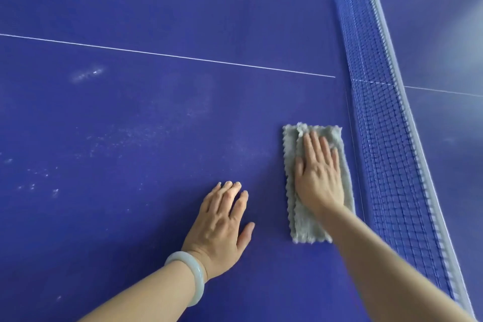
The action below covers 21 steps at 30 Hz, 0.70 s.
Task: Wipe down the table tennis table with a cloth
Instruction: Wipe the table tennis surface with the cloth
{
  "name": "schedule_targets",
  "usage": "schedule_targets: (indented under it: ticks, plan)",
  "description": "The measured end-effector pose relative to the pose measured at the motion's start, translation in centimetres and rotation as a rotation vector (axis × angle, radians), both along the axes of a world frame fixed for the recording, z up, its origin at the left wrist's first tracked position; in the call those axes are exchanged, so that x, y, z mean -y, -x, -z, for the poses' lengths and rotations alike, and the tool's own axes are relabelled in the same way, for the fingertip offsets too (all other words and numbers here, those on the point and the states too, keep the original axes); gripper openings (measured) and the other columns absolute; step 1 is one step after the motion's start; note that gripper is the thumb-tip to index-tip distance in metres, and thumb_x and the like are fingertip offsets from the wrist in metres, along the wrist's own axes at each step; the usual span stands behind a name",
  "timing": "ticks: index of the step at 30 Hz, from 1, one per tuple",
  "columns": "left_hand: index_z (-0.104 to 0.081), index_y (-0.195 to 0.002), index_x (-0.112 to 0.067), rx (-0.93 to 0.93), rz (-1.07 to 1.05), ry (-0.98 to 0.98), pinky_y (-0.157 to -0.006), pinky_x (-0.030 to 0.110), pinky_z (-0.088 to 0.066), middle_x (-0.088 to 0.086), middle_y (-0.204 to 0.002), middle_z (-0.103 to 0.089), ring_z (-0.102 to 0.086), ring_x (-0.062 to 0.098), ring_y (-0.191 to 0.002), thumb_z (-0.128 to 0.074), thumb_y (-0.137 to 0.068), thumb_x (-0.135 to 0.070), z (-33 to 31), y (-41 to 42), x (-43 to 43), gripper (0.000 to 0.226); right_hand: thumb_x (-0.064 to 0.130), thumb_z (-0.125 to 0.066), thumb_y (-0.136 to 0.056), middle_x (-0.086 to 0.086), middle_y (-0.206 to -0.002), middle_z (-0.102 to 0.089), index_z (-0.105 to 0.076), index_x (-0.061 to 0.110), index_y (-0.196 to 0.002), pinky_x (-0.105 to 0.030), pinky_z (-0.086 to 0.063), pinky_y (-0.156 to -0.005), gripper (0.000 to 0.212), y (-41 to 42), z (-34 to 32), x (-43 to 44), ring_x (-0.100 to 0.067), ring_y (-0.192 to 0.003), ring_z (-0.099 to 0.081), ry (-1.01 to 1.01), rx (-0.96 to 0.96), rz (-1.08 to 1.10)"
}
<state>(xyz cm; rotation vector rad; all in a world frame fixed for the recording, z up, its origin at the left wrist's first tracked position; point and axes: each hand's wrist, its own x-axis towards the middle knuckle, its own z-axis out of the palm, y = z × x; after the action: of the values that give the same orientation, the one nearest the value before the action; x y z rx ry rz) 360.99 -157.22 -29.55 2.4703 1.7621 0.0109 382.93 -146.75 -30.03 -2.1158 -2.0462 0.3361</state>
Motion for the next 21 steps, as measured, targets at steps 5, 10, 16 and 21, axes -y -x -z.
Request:
schedule_targets:
  ticks: [5, 10, 16, 21]
  plan:
    - [-0.056, -0.135, -0.007, 0.014, 0.009, -0.052, -0.111, 0.048, -0.036, 0.015, -0.14, -0.051, -0.047, 0.032, -0.132, -0.038, -0.095, -0.047, 0.8, 0.2, 0.1, 0.059, 0.034, -0.018, -0.104, 0.001, -0.167, 0.003, -0.004, 0.021, -0.16, -0.043, 0.009, -0.124, 0.059, -3.3, -0.2, -14.1, -0.021, -0.154, 0.007, 0.083, 0.008, 0.177]
    - [-0.056, -0.133, -0.008, 0.026, 0.009, -0.105, -0.111, 0.045, -0.026, 0.014, -0.138, -0.051, -0.045, 0.032, -0.13, -0.041, -0.093, -0.048, 1.2, 0.2, 0.3, 0.058, 0.032, -0.021, -0.103, 0.003, -0.167, 0.003, -0.005, 0.023, -0.16, -0.048, 0.01, -0.123, 0.059, -1.4, -0.4, -19.6, -0.023, -0.153, 0.01, 0.139, -0.007, 0.204]
    - [-0.058, -0.133, -0.008, 0.025, -0.005, -0.051, -0.108, 0.048, -0.042, 0.014, -0.138, -0.053, -0.051, 0.033, -0.128, -0.037, -0.094, -0.046, 0.2, -0.2, 0.4, 0.059, 0.026, -0.026, -0.107, 0.009, -0.166, -0.011, -0.019, 0.027, -0.158, -0.039, 0.005, -0.124, 0.051, 3.5, -0.9, -12.4, -0.016, -0.154, -0.001, 0.05, -0.033, -0.328]
    - [-0.054, -0.136, -0.008, 0.028, -0.017, -0.033, -0.11, 0.048, -0.04, 0.014, -0.14, -0.05, -0.048, 0.032, -0.131, -0.037, -0.096, -0.047, 0.3, 0.0, 0.4, 0.058, 0.031, -0.031, -0.107, 0.002, -0.164, -0.024, -0.031, 0.025, -0.155, -0.04, -0.003, -0.125, 0.049, -2.9, -0.6, -11.5, -0.018, -0.153, -0.013, -0.061, 0.004, -0.216]
